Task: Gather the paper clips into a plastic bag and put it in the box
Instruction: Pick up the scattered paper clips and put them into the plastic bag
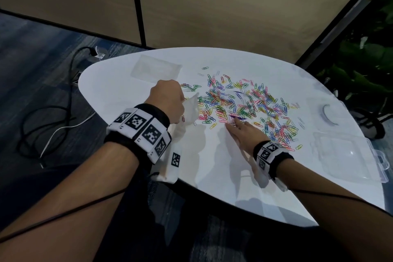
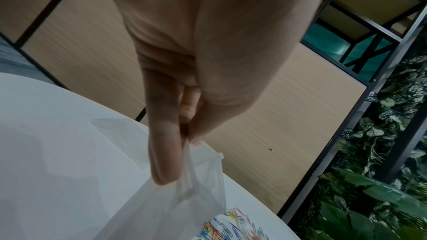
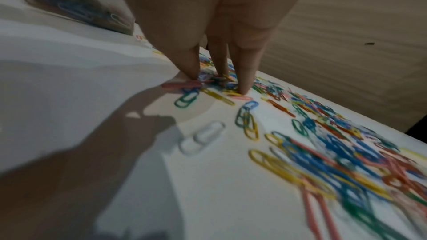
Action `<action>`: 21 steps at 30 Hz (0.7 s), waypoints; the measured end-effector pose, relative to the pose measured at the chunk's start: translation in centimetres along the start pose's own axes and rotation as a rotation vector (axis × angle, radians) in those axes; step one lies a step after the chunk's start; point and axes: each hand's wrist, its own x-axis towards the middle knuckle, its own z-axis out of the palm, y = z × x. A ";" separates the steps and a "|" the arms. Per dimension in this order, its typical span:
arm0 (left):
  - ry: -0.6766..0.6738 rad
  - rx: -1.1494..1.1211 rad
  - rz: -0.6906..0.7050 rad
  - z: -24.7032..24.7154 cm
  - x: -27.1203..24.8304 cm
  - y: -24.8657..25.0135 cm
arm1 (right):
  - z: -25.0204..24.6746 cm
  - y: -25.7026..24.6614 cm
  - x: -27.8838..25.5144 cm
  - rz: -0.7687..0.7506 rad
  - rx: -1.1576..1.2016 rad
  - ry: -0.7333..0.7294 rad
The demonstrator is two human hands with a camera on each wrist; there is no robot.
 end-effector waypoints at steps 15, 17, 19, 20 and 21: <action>-0.022 0.027 0.043 0.2 -0.2 0.0 | -6.6 1.7 0.7 0.570 1.323 0.190; -0.024 0.034 0.052 0.5 -0.2 0.1 | -8.8 0.6 0.2 0.493 1.650 0.210; -0.027 0.026 0.057 0.7 -0.2 0.2 | -11.0 -1.5 -0.5 0.370 1.845 0.176; -0.027 0.021 0.057 0.8 -0.2 0.2 | -11.9 -2.8 -0.8 0.316 1.909 0.143; -0.024 0.016 0.058 0.9 -0.2 0.3 | -12.8 -4.2 -1.1 0.273 1.962 0.105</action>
